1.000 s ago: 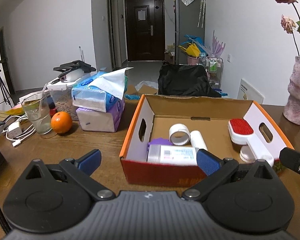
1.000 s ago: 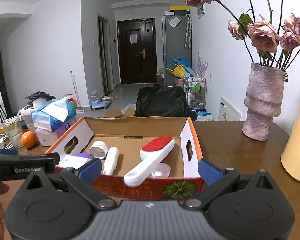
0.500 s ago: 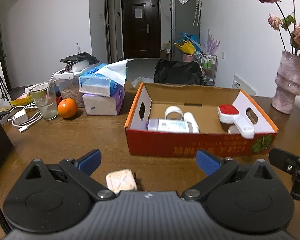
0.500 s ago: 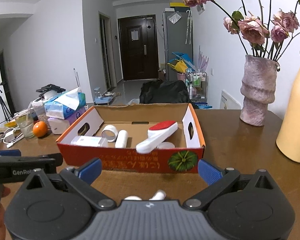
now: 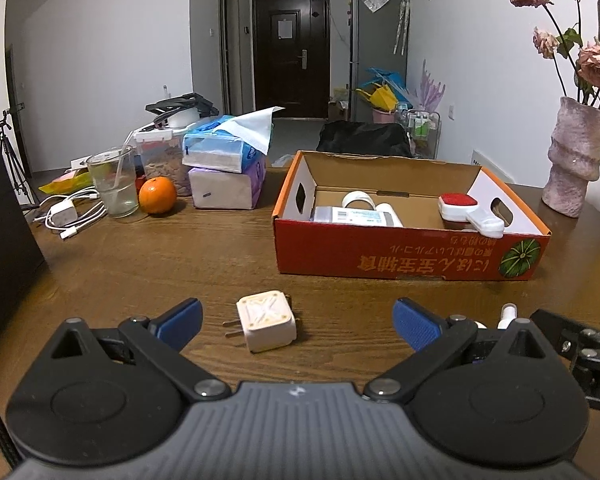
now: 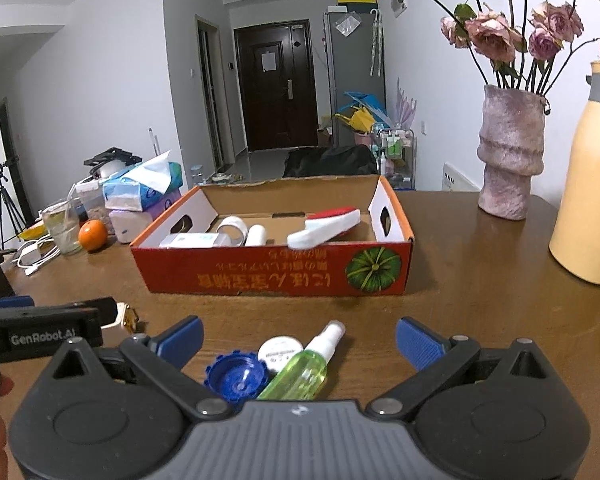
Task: Organize rigid objects
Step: 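Grasp the green spray bottle with the right tool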
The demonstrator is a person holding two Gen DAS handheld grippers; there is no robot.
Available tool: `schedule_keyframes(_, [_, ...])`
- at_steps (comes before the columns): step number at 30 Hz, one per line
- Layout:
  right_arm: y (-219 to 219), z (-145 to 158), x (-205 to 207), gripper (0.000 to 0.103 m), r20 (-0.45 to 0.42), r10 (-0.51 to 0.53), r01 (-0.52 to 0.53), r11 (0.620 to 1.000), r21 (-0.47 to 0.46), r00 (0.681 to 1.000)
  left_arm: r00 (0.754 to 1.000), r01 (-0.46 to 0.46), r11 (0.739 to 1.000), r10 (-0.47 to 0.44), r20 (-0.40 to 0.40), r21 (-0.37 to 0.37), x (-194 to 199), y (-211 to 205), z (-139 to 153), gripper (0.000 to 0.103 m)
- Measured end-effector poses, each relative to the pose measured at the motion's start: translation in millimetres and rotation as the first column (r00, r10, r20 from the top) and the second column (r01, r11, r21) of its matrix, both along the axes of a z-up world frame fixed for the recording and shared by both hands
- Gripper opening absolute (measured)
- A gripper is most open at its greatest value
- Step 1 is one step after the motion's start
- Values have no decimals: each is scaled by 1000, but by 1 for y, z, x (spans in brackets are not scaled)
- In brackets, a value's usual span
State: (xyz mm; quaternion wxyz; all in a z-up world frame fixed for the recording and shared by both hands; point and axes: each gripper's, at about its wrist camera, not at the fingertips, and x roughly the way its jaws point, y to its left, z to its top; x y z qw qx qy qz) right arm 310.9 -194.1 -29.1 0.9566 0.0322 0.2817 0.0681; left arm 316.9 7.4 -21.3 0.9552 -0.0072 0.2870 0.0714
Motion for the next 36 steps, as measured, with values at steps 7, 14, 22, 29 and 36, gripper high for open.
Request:
schedule_keyframes(7, [4, -14, 1, 103, -38, -22, 21, 999, -25, 999, 1000, -5, 999, 5, -14, -32, -4, 8, -6, 103])
schedule_keyframes(14, [1, -36, 18, 92, -120, -64, 58, 997, -55, 991, 1000, 0, 999, -1, -29, -52, -2, 13, -9, 103])
schedule_keyframes(22, [0, -53, 27, 74, -179, -45, 39, 999, -35, 983, 999, -7, 999, 4, -52, -53, 2, 15, -15, 103])
schedule_keyframes(29, [1, -66, 33, 44, -194, -38, 29, 998, -50, 980, 998, -5, 999, 2, -61, -49, 3, 13, -20, 103])
schedule_keyframes(36, [6, -69, 27, 30, -144, 20, -33, 995, -93, 989, 997, 17, 999, -21, -79, -41, 6, 7, -29, 103])
